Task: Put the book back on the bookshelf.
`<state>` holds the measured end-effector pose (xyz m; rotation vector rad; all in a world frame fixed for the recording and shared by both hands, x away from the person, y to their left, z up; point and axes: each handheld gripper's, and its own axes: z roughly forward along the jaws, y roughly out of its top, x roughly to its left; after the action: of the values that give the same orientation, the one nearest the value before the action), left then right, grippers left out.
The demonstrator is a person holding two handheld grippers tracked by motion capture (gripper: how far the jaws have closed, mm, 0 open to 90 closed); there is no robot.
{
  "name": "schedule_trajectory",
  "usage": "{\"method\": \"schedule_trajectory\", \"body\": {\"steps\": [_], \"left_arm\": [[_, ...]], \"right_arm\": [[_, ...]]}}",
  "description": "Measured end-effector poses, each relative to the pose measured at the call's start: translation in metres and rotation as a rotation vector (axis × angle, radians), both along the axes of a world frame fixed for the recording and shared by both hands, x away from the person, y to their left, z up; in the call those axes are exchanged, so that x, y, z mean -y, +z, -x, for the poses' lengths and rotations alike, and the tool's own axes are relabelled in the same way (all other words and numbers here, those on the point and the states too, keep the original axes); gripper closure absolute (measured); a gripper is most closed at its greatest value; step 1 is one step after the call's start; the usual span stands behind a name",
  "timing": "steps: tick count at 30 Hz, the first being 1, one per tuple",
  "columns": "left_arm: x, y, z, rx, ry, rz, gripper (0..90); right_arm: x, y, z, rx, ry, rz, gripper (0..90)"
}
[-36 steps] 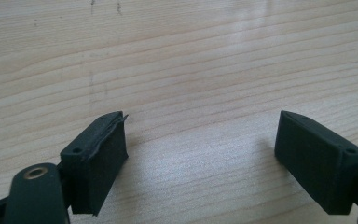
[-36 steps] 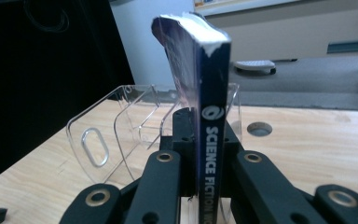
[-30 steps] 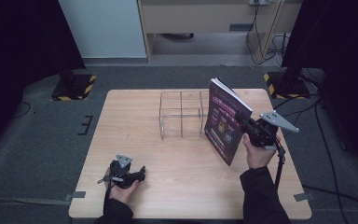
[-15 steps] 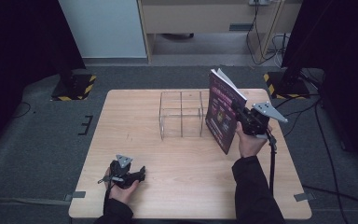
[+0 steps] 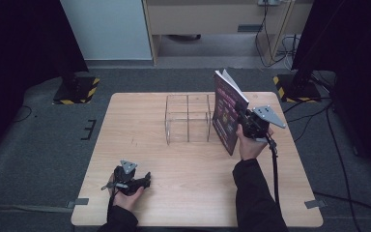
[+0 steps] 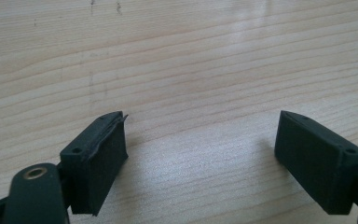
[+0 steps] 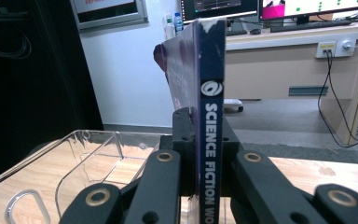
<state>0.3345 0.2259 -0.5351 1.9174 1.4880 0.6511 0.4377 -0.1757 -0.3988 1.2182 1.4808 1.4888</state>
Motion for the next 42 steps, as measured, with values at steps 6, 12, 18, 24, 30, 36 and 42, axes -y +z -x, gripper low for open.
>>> {"method": "schedule_trajectory", "body": {"steps": [6, 12, 18, 24, 30, 36, 42], "left_arm": [[0.0, 0.0, 0.0, -0.002, -0.001, -0.001, 15.6], [0.0, 0.0, 0.0, -0.002, -0.001, 0.0, 15.6], [0.0, 0.0, 0.0, -0.002, -0.001, 0.0, 15.7], [0.0, 0.0, 0.0, -0.002, -0.001, 0.0, 15.7], [0.0, 0.0, 0.0, -0.001, -0.002, -0.002, 15.6], [0.0, 0.0, 0.0, -0.002, -0.002, -0.002, 15.6], [0.0, 0.0, 0.0, -0.002, -0.001, -0.001, 15.6]], "right_arm": [[0.006, -0.006, 0.006, -0.01, 0.012, -0.019, 83.4], [0.013, -0.003, 0.009, -0.05, 0.044, -0.027, 80.1], [0.014, 0.005, 0.001, -0.108, 0.062, -0.024, 77.0], [0.01, 0.009, -0.008, -0.186, 0.07, 0.002, 79.3], [0.003, 0.011, -0.006, -0.172, 0.045, 0.031, 84.2], [-0.004, 0.007, -0.006, -0.1, -0.003, 0.056, 84.4], [-0.008, 0.001, -0.01, -0.06, -0.011, 0.034, 84.4]]}}
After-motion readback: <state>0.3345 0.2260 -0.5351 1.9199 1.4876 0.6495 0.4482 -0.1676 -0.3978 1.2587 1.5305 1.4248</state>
